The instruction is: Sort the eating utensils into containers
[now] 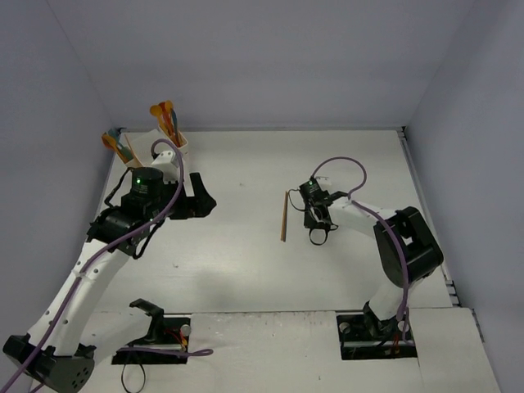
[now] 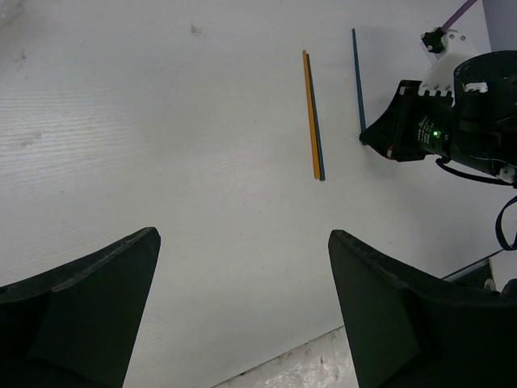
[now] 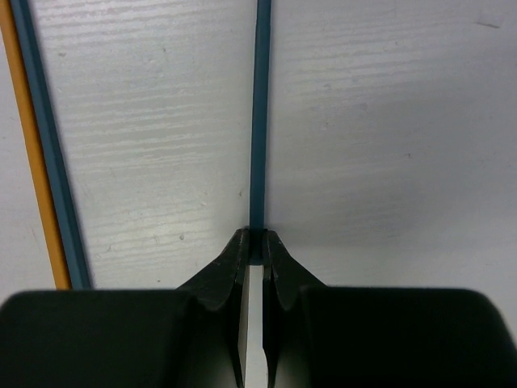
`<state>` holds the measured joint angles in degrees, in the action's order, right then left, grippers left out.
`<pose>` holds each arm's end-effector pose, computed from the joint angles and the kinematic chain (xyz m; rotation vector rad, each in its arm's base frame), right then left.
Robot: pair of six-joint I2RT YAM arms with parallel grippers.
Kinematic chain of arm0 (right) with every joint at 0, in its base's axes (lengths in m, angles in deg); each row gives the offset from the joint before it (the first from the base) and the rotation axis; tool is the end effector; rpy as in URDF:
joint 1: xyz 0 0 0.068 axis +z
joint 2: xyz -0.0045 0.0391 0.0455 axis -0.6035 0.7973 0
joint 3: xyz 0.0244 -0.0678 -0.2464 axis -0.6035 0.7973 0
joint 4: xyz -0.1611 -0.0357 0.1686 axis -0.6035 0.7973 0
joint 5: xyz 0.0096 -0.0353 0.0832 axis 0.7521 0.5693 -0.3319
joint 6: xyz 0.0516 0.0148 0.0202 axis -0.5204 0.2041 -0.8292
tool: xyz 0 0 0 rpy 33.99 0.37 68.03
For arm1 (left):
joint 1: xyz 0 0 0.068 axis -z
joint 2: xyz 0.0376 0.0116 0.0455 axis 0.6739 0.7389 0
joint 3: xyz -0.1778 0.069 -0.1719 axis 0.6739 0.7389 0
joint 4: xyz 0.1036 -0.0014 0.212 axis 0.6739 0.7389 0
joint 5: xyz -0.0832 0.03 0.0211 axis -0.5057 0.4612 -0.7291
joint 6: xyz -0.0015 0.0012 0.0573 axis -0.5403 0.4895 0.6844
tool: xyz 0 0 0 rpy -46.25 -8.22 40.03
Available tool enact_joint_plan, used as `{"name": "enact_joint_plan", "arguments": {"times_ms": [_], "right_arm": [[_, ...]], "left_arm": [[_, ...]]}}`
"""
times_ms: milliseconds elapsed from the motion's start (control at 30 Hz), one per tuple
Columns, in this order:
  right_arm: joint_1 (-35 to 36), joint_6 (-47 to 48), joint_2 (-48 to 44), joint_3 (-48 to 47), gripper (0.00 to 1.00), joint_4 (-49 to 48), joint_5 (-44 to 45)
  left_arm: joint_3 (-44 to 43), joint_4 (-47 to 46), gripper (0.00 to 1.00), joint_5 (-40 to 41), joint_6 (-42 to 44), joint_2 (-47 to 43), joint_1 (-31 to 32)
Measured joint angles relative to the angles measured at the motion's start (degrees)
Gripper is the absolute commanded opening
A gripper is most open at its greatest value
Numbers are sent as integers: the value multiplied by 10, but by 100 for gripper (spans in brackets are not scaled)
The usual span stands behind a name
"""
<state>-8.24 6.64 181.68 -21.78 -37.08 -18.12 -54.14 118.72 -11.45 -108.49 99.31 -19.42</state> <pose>0.2813 0.1468 0.1624 0.0818 2.4720 0.2142 0.1675 -0.0799 0.3596 0.0071 2.1241 -0.7677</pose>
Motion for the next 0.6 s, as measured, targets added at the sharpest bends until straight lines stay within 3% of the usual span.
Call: {"name": "enact_joint_plan", "arguments": {"times_ms": [267, 467, 600], "right_arm": [[69, 68, -150, -6, 0, 14, -11], [129, 126, -305, -17, 0, -36, -83], [142, 144, -338, -24, 0, -52, -122]], "left_arm": [[-11, -71, 83, -21, -59, 35, 39], [-39, -157, 83, -20, -96, 79, 71], [-44, -217, 83, -7, -114, 100, 88]]}}
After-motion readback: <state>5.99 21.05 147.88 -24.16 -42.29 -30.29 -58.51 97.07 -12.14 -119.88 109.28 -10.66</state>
